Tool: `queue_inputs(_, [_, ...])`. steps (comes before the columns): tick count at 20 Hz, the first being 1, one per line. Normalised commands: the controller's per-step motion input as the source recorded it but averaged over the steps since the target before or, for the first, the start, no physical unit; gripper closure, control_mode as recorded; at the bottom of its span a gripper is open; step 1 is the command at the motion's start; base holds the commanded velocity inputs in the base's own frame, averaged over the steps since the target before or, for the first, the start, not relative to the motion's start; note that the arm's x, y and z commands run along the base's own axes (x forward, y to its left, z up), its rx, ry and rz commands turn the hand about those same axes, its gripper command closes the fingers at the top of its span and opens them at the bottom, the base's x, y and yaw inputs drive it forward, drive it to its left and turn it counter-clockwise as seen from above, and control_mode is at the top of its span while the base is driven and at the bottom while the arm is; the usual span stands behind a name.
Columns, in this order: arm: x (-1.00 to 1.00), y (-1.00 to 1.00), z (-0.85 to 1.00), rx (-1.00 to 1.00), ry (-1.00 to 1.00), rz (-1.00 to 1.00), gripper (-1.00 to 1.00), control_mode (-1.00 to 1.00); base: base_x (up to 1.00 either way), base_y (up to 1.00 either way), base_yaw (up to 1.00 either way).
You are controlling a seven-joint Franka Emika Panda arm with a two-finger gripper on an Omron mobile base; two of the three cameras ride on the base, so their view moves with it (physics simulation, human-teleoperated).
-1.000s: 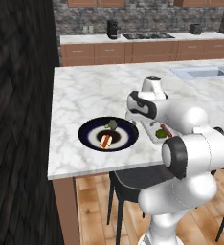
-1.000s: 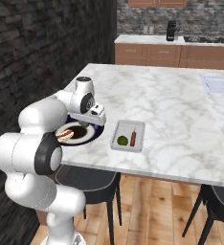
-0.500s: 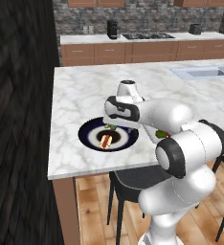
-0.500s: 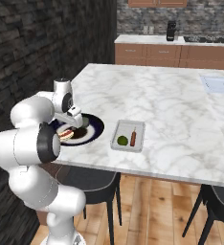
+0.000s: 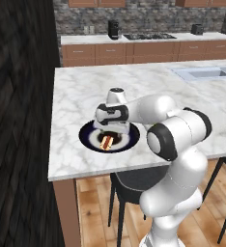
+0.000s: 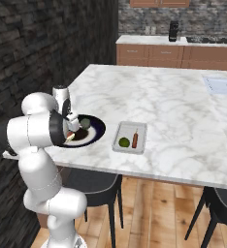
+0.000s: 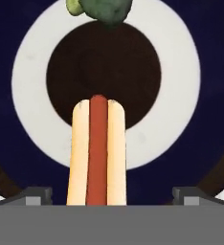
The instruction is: Place one cooked food and one vegetable from the large plate to each tupperware container.
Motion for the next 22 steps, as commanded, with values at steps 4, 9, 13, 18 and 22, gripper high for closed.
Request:
queue_inputs(4, [0.18, 0.36, -0.43, 0.0, 0.02, 0.0, -1.0, -1.0, 0.0, 0.0, 0.0])
queue_inputs(9, [-0.01, 0.0, -0.45, -0.02, 0.15, -0.01, -1.0, -1.0, 0.0, 0.0, 0.0])
queue_inputs(13, [0.0, -0.04, -0.46, -0.03, 0.18, -0.02, -1.0, -1.0, 0.0, 0.0, 0.0])
queue_inputs(18, [0.0, 0.1, -0.35, -0.02, 0.11, 0.0, -1.0, -1.0, 0.0, 0.0, 0.0])
queue_inputs(22, [0.0, 0.11, -0.1, 0.0, 0.0, 0.0, 1.0, -1.0, 0.0, 0.0, 0.0])
